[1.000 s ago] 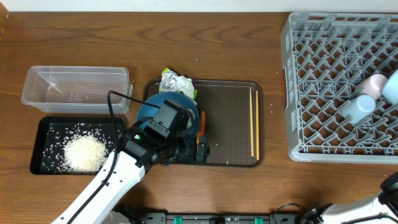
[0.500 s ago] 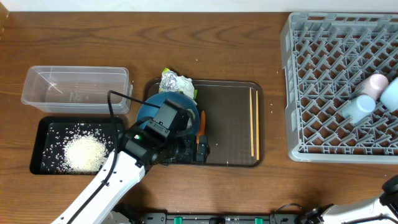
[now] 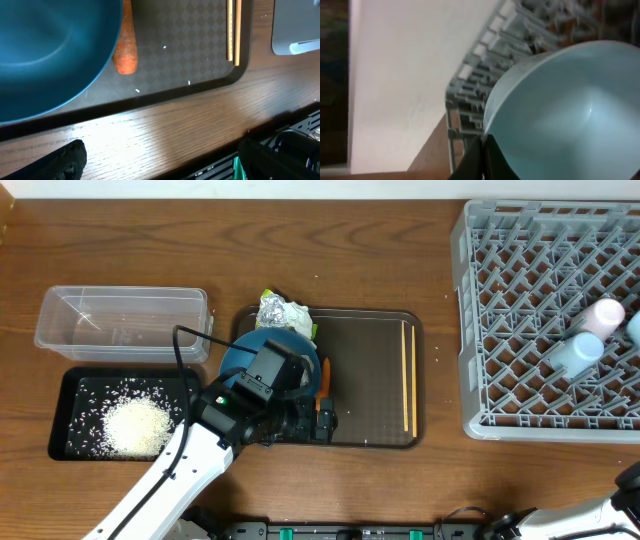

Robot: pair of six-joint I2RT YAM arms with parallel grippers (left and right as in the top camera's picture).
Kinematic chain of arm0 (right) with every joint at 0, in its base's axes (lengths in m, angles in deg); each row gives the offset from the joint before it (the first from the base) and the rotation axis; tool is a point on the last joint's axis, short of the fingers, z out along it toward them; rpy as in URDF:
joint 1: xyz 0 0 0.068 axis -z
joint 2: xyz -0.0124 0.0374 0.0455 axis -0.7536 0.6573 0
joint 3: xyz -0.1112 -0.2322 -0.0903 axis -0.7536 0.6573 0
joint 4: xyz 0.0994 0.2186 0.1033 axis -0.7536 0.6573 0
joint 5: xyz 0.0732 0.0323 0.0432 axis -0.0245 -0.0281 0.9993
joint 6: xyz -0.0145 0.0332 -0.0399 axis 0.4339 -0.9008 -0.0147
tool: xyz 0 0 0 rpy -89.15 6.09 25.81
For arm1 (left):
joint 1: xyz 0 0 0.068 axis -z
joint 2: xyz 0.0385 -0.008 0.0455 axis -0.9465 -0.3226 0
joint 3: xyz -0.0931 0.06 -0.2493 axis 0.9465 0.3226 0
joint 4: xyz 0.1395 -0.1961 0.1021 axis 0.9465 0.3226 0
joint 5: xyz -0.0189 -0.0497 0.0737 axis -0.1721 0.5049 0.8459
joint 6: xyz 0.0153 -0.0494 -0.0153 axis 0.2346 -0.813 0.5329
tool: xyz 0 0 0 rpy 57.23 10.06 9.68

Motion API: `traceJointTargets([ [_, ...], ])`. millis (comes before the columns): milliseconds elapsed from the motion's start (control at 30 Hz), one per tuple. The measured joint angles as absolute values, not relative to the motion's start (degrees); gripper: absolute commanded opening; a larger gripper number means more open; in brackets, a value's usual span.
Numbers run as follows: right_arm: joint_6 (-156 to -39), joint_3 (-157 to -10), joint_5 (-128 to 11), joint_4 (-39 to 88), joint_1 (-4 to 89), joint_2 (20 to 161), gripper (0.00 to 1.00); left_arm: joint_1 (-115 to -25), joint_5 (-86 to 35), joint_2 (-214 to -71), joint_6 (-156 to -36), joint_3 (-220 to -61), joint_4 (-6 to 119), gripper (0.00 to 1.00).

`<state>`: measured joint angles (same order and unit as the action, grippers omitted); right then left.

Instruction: Sort waste into correct bins and load items into the dishwasher rack

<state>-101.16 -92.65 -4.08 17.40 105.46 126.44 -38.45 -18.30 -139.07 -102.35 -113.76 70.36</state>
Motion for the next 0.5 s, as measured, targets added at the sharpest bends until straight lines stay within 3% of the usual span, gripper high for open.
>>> traceJointTargets([
  [500, -105.4, -92.6, -7.6, 6.3, 105.4, 126.5, 0.01, -38.4, -18.3, -139.1, -102.4, -113.8, 70.3, 1.00],
])
